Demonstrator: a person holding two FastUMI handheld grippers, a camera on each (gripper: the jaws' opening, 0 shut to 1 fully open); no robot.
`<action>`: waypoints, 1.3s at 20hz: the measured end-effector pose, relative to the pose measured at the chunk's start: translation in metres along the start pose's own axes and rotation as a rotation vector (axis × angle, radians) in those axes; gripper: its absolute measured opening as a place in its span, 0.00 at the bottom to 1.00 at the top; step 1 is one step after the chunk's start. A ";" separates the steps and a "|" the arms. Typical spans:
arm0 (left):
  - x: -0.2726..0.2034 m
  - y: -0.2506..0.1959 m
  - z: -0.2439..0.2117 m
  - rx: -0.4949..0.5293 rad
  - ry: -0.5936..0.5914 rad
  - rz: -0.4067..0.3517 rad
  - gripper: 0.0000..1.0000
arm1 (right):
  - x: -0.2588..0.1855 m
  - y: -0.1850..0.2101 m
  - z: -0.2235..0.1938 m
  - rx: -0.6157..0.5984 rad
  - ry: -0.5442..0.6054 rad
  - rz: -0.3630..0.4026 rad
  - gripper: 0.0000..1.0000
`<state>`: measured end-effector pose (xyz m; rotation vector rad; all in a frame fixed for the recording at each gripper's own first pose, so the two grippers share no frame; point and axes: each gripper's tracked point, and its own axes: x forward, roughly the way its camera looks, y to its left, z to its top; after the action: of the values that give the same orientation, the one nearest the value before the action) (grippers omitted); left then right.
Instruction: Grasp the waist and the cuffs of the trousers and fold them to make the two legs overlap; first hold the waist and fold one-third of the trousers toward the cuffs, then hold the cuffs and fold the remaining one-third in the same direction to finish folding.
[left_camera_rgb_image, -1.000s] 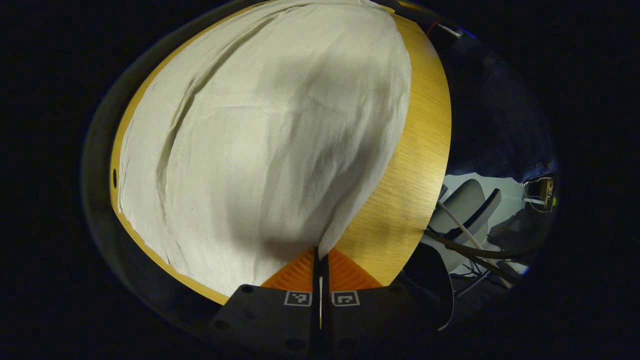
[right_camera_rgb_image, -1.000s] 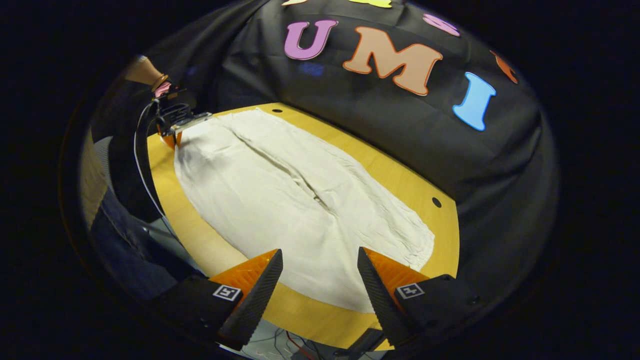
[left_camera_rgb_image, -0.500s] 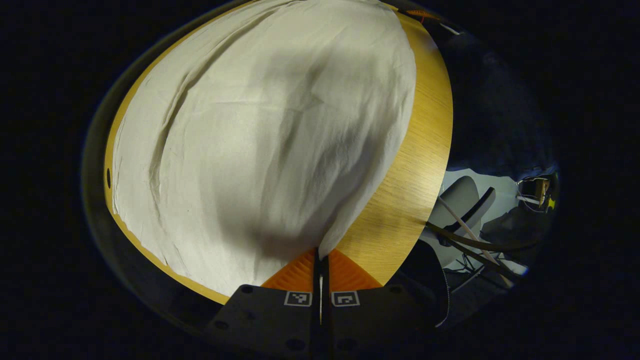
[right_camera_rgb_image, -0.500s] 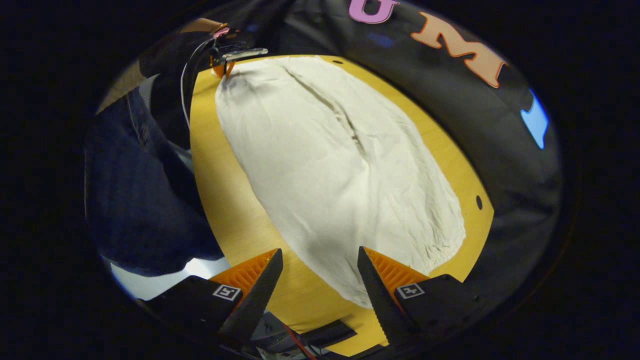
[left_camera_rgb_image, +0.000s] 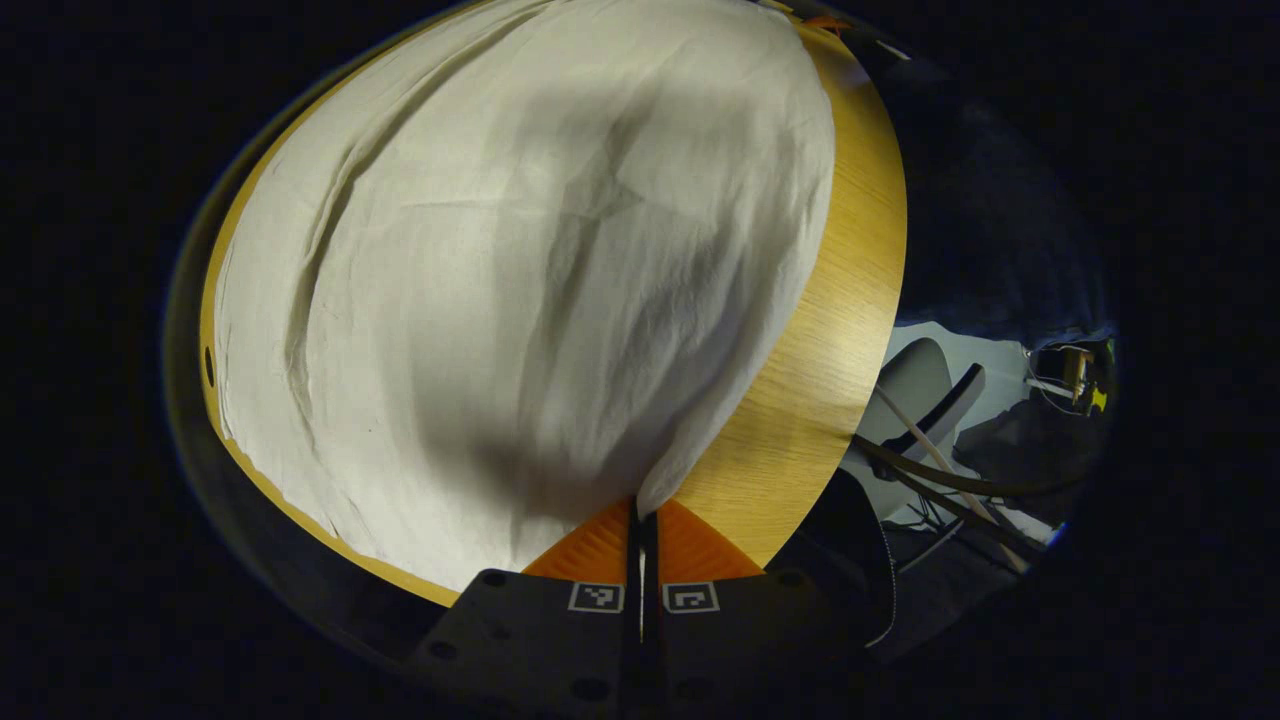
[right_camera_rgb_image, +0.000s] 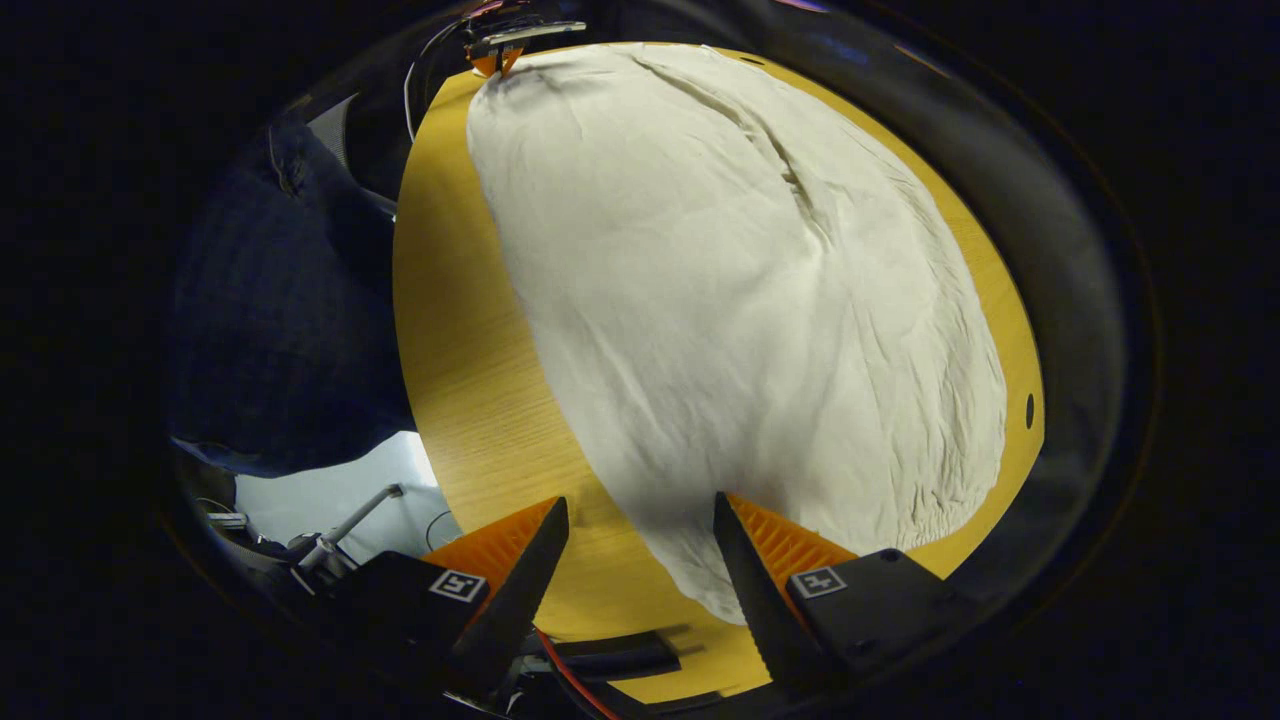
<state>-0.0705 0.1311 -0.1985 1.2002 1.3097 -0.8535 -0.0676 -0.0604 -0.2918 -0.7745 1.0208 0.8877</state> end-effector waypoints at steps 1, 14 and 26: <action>0.000 -0.004 -0.001 0.006 0.006 -0.004 0.00 | 0.002 0.000 0.000 -0.009 0.008 0.003 0.94; 0.007 0.008 0.000 -0.022 -0.001 -0.049 0.00 | 0.007 -0.022 -0.004 0.187 0.109 -0.059 0.18; -0.115 0.042 -0.004 -0.137 -0.201 0.098 0.00 | -0.039 -0.045 0.017 0.393 0.016 -0.289 0.04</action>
<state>-0.0457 0.1254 -0.0785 1.0340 1.1188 -0.7797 -0.0311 -0.0749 -0.2445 -0.5754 1.0254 0.4143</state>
